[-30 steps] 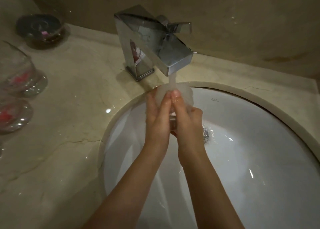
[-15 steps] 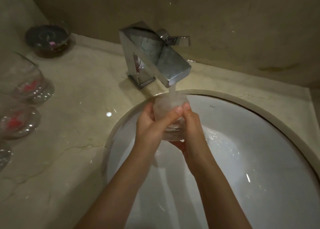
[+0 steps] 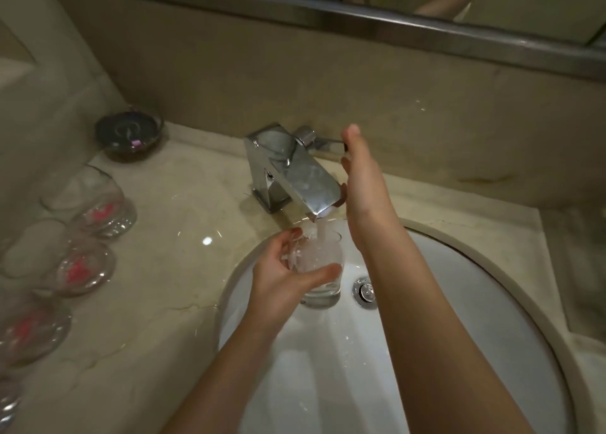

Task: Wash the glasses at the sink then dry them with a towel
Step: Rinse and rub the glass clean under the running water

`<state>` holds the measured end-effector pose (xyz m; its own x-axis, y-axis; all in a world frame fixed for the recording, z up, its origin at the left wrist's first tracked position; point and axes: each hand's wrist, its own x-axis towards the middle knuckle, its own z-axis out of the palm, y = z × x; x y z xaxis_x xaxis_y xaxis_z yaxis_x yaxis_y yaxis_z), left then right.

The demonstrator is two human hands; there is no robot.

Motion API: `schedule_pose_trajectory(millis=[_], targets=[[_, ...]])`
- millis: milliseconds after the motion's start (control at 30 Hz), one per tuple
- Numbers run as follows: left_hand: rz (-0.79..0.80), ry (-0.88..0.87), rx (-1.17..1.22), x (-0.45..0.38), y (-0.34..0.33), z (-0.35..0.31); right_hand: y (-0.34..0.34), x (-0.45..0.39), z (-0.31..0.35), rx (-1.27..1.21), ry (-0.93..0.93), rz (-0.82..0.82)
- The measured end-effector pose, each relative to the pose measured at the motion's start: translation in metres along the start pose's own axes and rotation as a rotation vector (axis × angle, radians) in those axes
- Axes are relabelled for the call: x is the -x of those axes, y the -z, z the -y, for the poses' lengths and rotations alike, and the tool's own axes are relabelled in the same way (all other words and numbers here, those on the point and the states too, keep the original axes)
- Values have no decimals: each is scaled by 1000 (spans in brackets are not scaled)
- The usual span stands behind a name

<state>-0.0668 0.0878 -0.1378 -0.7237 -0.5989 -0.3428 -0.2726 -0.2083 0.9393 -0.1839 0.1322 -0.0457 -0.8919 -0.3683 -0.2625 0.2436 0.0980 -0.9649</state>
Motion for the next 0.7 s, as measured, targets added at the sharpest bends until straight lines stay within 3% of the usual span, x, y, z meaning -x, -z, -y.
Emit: schedule_pose_trajectory(millis=[433,700], targets=[[33,48,-45,32,14,5,-12,16,-10,48,21,-45],[50,191,46,58,32,-14,13,82,-25,-77,-158,-51]])
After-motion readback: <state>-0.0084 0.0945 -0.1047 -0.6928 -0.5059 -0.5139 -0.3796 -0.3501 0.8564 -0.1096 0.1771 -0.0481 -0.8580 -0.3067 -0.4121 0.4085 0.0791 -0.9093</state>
